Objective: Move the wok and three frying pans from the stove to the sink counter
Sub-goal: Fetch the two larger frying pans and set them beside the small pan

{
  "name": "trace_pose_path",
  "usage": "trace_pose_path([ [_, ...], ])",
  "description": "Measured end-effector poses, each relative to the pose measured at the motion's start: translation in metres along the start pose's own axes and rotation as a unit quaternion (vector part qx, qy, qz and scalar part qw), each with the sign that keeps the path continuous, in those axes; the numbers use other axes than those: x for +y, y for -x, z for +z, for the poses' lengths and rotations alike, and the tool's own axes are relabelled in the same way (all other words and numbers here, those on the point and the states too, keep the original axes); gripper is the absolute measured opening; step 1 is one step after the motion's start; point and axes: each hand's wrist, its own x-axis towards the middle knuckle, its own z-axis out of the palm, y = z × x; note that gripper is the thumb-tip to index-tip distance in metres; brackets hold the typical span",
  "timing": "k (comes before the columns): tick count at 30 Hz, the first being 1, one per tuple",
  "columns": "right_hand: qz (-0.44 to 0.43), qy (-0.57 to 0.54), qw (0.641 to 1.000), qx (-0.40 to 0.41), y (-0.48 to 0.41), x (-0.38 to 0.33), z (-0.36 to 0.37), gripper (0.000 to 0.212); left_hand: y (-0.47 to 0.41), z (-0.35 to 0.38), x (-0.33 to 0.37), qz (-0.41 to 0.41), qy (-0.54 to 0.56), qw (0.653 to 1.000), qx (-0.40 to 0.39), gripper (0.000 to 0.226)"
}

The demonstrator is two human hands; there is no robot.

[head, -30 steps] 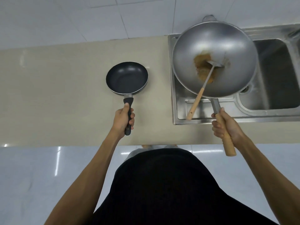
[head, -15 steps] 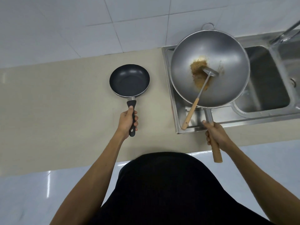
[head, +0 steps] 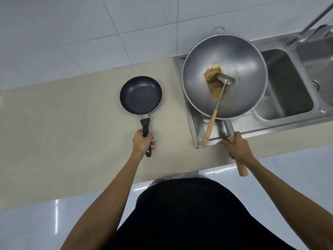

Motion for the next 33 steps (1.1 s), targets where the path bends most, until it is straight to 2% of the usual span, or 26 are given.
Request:
trace_pose_path([
  [3,-0.004,0.010,1.000,0.002,0.011,0.003,0.001,0.042,0.005,-0.001,0.003,0.023,-0.061,0.998,0.022,0.032],
  [7,-0.025,-0.010,1.000,-0.003,0.028,0.010,0.000,0.064,0.006,-0.003,0.008,0.074,-0.148,0.986,0.029,0.036],
  [10,-0.056,-0.035,0.997,-0.024,0.038,0.018,-0.004,0.068,0.003,-0.006,0.015,0.123,-0.223,0.966,0.038,0.051],
  [14,-0.063,-0.074,0.995,-0.011,0.049,0.029,-0.020,0.076,0.012,0.004,0.031,0.269,-0.362,0.891,0.047,0.065],
  [19,-0.067,-0.057,0.996,0.017,0.054,0.051,-0.057,0.081,0.040,0.053,0.066,0.385,-0.438,0.811,-0.040,0.072],
  [23,-0.048,-0.016,0.997,0.053,0.058,0.083,-0.101,0.076,0.074,0.112,0.097,0.443,-0.433,0.781,-0.080,0.078],
  [28,-0.033,0.083,0.992,0.094,0.077,0.165,-0.174,0.072,0.130,0.197,0.120,0.501,-0.439,0.740,-0.095,0.083],
  [33,0.038,0.032,0.995,0.091,0.092,0.269,-0.239,0.076,0.192,0.314,0.117,0.505,-0.524,0.666,-0.161,0.073],
])
